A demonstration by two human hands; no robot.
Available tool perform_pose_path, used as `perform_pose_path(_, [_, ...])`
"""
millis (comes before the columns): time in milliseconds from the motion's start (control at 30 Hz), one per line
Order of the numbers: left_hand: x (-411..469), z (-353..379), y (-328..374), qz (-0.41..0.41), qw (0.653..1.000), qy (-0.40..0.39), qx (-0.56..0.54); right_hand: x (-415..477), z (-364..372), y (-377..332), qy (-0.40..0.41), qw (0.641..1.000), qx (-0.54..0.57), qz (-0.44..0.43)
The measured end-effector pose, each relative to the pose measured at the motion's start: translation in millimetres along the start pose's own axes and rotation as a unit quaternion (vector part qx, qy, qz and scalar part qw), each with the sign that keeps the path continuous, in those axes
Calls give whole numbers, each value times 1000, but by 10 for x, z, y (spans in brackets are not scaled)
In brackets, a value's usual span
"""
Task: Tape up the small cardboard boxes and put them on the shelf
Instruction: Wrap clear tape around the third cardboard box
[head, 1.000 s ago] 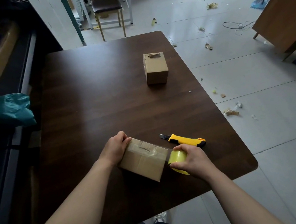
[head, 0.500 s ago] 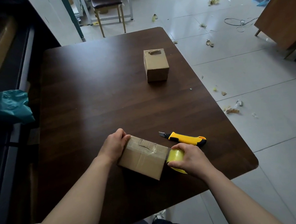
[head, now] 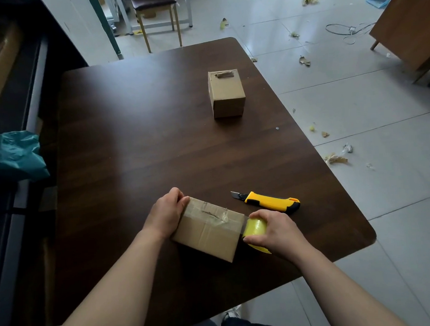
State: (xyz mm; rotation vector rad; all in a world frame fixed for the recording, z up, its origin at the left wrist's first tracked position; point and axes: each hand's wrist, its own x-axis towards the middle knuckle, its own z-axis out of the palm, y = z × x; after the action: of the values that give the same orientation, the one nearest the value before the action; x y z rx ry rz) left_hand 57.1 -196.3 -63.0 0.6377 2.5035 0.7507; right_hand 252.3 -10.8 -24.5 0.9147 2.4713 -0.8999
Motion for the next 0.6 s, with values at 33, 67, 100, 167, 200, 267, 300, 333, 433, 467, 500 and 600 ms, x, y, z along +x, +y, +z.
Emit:
perform_pose_path(33, [-5,9,-1,-1,1000,0,3,0,5,1,-1,1000,2,1])
perform_pose_path(67, [-9,21,-4,-1,1000,1,3,1,9,3,-2,1000,3,2])
perform_pose_path(100, [-11,35,-8,-2,1000,0,4,2,15,6,-3,1000,4,2])
perform_pose_path(167, [-18,66,-15,-10,1000,-2,6,4,27,10,-1,1000,3,2])
perform_pose_path(200, [-20,82,-16,-13,1000,-2,8,4,33,12,0,1000,2,2])
perform_pose_path(267, [-18,105,-21,-28,1000,7,11,8,51,17,1,1000,0,2])
perform_pose_path(300, [-29,105,-9,-42,999,21,9,8,60,22,1,1000,0,1])
perform_pose_path(333, [-46,104,10,-53,997,49,13,8,69,28,1,1000,0,1])
perform_pose_path(433, [-170,141,119,-4,985,157,72,-1,91,50,4,1000,4,3])
perform_pose_path(467, [-223,190,160,23,981,174,84,-4,96,57,5,1000,5,3])
perform_pose_path(500, [-276,249,192,39,980,177,87,-5,103,62,5,1000,6,3])
perform_pose_path(600, [-397,411,265,34,984,165,58,-4,134,63,2,1000,14,0])
